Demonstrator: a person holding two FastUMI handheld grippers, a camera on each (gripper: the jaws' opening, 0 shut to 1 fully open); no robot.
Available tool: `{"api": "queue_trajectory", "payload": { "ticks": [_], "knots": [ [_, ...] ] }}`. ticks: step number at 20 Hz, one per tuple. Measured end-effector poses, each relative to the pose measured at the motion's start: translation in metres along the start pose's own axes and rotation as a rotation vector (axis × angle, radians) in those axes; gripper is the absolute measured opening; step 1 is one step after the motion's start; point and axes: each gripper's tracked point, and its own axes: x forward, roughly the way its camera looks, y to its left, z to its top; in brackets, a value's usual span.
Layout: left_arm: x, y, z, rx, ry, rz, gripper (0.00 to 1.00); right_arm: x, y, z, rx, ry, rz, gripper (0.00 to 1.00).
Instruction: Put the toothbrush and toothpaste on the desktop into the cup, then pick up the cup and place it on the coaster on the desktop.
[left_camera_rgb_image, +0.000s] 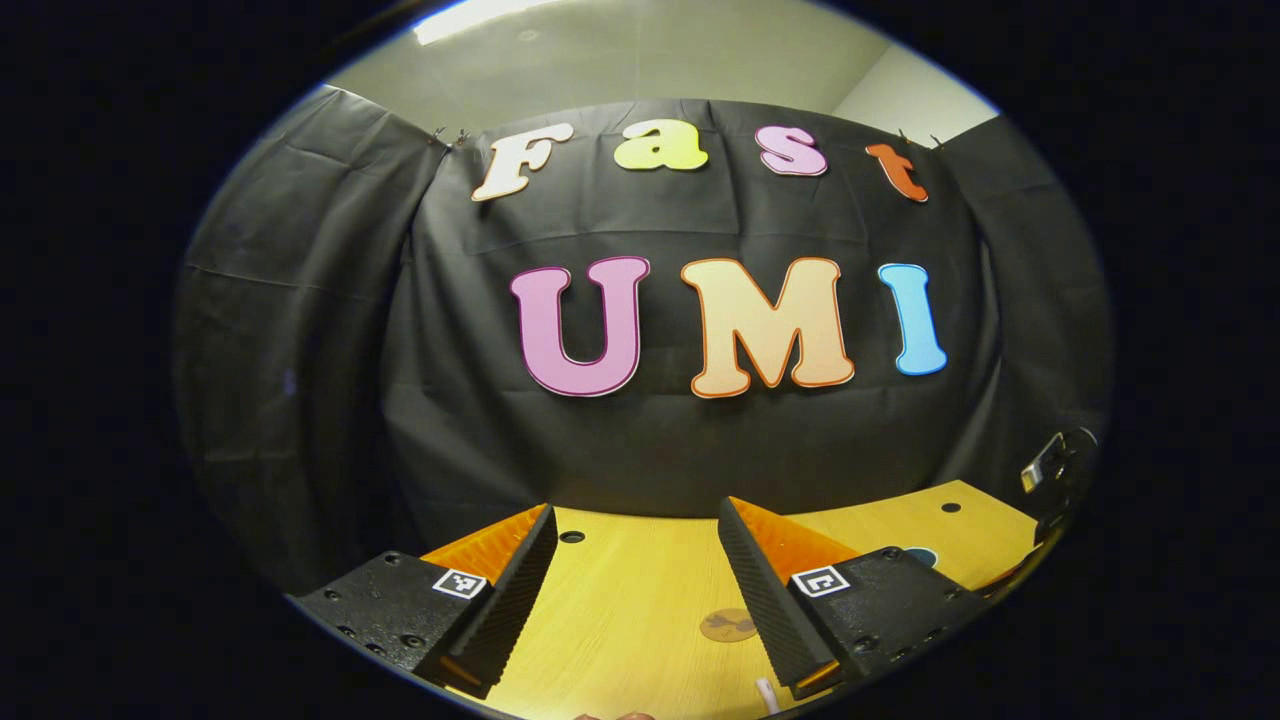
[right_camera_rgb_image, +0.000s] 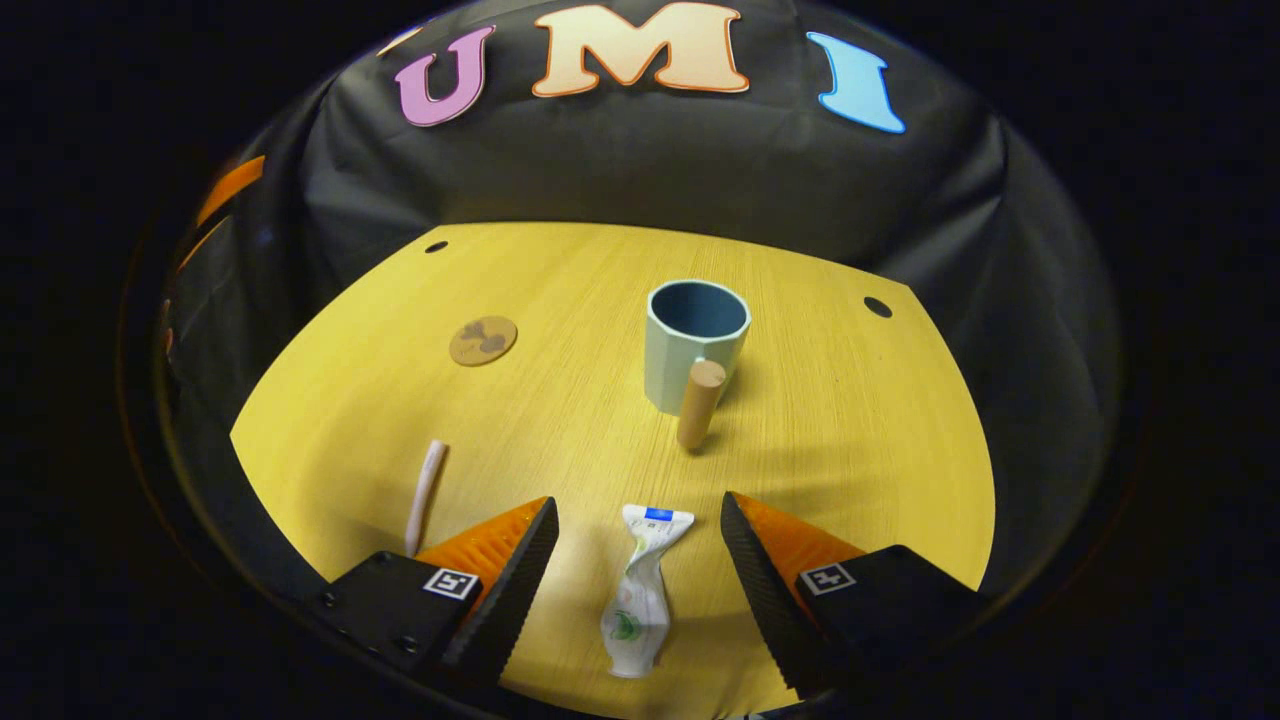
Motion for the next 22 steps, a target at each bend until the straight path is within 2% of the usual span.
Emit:
{"api": "queue_trajectory", "payload": {
  "ticks": [8,9,11,13,14,16,17,18,19,20,21,22],
  "knots": [
    [0.0,0.003,-0.007,0.034,0.015,0.007,0.94,0.036,-0.01,-0.046,-0.031,0.18,-0.023,1.0],
    [0.0,0.003,-0.007,0.038,0.016,0.009,0.95,0.039,-0.013,-0.049,-0.035,0.202,-0.029,0.96],
    [0.002,0.0,-0.009,0.041,0.02,0.005,0.95,0.045,-0.011,-0.055,-0.004,0.236,-0.003,0.99],
    [0.003,-0.003,-0.012,0.042,0.026,0.0,0.95,0.046,-0.01,-0.054,0.039,0.272,0.025,0.87],
    [0.004,-0.005,-0.013,0.043,0.032,-0.003,0.95,0.049,-0.012,-0.054,0.041,0.276,0.024,0.84],
    [0.006,-0.01,-0.017,0.041,0.042,-0.01,0.95,0.048,-0.014,-0.054,0.04,0.305,0.027,0.7],
    [0.007,-0.012,-0.02,0.04,0.047,-0.014,0.95,0.043,-0.014,-0.053,0.047,0.317,0.027,0.55],
    [0.007,-0.014,-0.021,0.039,0.051,-0.017,0.95,0.046,-0.014,-0.055,0.048,0.326,0.027,0.49],
    [0.008,-0.016,-0.023,0.042,0.053,-0.018,0.95,0.049,-0.013,-0.056,0.032,0.326,0.037,0.29],
    [0.009,-0.019,-0.024,0.045,0.057,-0.022,0.95,0.046,-0.014,-0.056,0.032,0.337,0.041,0.24],
    [0.009,-0.023,-0.025,0.046,0.062,-0.031,0.95,0.046,-0.012,-0.056,0.019,0.34,0.046,0.13],
    [0.009,-0.028,-0.03,0.044,0.073,-0.044,0.95,0.048,-0.012,-0.057,0.015,0.344,0.049,0.13]
  ]
}}
